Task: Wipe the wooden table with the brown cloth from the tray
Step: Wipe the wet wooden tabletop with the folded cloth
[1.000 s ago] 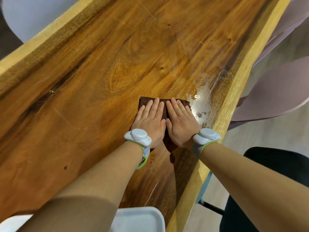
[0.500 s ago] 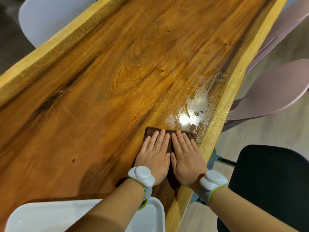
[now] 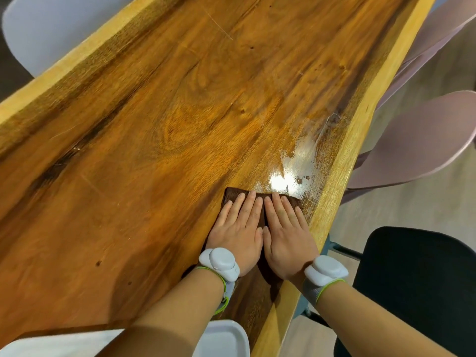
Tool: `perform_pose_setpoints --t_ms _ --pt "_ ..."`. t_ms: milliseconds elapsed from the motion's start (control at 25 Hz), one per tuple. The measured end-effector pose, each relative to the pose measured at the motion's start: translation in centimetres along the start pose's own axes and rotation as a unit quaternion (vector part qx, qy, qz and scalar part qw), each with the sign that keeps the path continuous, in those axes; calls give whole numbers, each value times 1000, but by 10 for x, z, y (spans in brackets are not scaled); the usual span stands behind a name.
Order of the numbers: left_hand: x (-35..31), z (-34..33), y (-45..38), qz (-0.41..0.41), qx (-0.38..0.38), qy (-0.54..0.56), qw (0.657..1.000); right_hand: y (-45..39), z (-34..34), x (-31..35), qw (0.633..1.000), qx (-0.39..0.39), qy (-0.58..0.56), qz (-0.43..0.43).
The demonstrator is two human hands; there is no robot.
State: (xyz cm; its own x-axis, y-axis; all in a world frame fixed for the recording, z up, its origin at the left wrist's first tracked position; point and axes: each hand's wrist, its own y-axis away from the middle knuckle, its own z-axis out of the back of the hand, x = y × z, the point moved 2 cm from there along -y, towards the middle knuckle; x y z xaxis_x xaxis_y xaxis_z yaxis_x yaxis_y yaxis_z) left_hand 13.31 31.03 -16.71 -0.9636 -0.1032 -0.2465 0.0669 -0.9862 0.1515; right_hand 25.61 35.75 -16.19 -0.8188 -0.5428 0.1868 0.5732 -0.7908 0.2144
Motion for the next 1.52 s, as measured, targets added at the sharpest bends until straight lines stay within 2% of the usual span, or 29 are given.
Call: perform_pose_setpoints --t_ms 680,1080,1520 --pt "-1 13 -162 -20 -37 -22 999 -132 33 -78 998 -57 8 -22" --pt "-7 26 -273 -34 -24 -7 999 -219 61 -134 996 -85 18 -23" --pt "-23 32 -339 -60 -20 -21 998 -257 82 -174 994 -92 12 -62"
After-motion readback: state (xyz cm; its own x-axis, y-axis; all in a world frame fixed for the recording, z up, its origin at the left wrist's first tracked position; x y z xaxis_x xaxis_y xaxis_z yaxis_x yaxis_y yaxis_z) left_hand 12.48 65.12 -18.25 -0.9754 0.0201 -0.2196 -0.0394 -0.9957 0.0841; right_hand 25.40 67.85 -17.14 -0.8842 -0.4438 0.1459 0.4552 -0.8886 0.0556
